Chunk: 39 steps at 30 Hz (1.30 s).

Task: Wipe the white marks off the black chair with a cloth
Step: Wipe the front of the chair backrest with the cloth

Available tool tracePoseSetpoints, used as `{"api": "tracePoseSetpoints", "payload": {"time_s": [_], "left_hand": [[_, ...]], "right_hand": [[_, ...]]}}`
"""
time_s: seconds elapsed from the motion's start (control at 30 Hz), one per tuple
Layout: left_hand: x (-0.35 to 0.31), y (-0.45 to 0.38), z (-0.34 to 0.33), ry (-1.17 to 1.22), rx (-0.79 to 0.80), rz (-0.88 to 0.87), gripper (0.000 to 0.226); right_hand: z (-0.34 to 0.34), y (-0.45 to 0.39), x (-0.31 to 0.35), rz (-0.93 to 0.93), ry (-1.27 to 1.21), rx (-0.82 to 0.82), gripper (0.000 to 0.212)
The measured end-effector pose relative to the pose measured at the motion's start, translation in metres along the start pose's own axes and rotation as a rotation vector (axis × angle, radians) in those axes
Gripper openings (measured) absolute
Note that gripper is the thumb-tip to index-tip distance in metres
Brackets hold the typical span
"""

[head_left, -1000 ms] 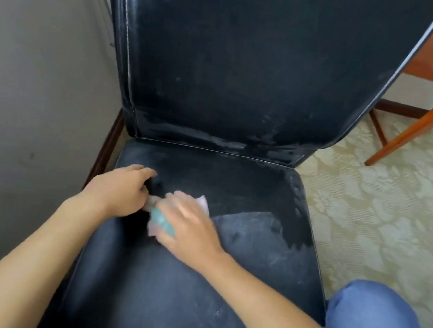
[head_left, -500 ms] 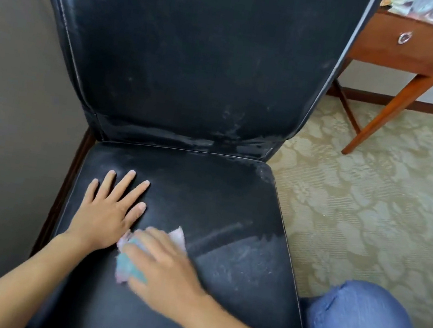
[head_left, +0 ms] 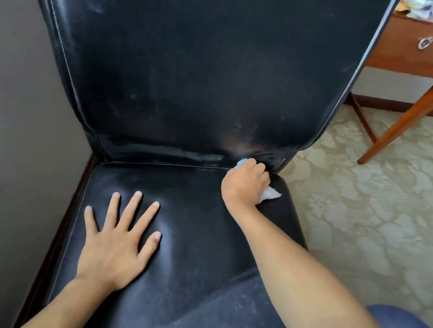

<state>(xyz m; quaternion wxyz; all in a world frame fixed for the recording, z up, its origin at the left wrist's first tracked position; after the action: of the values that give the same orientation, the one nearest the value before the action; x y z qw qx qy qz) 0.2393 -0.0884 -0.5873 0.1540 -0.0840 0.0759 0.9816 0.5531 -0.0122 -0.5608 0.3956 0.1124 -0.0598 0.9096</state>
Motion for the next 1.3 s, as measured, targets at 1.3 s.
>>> {"api": "tracePoseSetpoints", "payload": {"time_s": [1.3], "left_hand": [[-0.005,0.007,0.03,0.119,-0.208,-0.035,0.065]], "right_hand": [[0.028,0.201,0.285,0.969,-0.275,0.247,0.04]]}}
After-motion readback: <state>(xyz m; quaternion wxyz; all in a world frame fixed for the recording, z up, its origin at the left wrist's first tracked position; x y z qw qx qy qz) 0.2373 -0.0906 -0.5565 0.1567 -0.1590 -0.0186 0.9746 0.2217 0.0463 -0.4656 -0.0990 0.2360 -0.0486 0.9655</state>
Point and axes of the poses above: each hand's wrist, its own y-axis away from the middle knuckle, its own z-axis out of the back of the hand, x = y × z, the point moved 9 cm from there along -y, towards the middle knuckle, and after that the axes turned 7 degrees about y, right-handed, at the moved point
